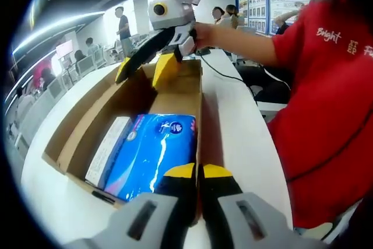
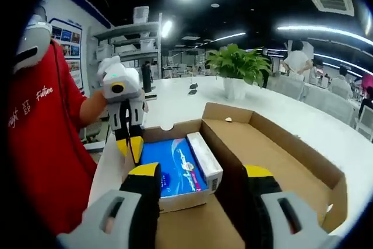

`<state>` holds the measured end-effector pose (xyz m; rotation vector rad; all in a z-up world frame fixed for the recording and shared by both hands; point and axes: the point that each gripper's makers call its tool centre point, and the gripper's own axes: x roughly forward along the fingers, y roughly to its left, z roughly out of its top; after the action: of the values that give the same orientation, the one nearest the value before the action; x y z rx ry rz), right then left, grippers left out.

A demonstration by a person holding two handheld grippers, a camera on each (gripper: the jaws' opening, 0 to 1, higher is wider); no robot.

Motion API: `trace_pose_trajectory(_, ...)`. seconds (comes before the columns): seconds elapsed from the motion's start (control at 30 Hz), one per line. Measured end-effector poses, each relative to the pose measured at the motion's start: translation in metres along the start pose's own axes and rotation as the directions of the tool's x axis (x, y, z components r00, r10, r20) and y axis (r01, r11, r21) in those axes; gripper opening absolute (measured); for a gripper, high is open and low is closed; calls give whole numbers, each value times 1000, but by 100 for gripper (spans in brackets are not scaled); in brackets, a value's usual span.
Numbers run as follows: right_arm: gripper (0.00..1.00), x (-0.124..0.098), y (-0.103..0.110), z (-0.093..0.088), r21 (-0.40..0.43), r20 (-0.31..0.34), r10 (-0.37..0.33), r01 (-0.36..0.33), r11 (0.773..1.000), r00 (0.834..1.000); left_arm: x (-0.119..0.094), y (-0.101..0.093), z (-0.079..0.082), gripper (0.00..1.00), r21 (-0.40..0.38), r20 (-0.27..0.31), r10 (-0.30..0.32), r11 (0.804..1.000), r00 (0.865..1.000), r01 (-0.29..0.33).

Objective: Operate the shoe box by opening the lid, removing the specified soft item, and placing it in the target area until the item is outside and the box remains undamaged.

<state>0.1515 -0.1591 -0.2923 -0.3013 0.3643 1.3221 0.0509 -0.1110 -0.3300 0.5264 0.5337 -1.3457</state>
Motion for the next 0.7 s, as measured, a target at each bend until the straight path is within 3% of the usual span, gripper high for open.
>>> trace_pose_trajectory(0.03,54,5,0,-7,-30,-54,3,-4,1000,999,0,0,0,2,6,5,4,1000,1000,-4)
trace_pose_trajectory(0.1,55,8,2,-7,-92,-87,10,-18,996,996,0,0,0,2,1,4,3,1000,1000,-3)
trace_pose_trajectory(0.17,55,12,6,-1,-70,-86,37,-43,997,996,0,0,0,2,-1,4,-3,1000,1000,3)
trace_pose_trajectory(0.3,55,13,9,2,-106,-105,57,-68,992,993,-1,0,1,2,2,11,-5,1000,1000,5)
trace_pose_trajectory(0.47,54,18,15,-2,-118,-130,107,-122,985,986,-2,0,3,2,9,48,10,1000,999,-10)
trace_pose_trajectory(0.7,53,27,24,2,-126,-151,155,-175,976,976,-1,0,3,2,13,49,14,1000,999,-15)
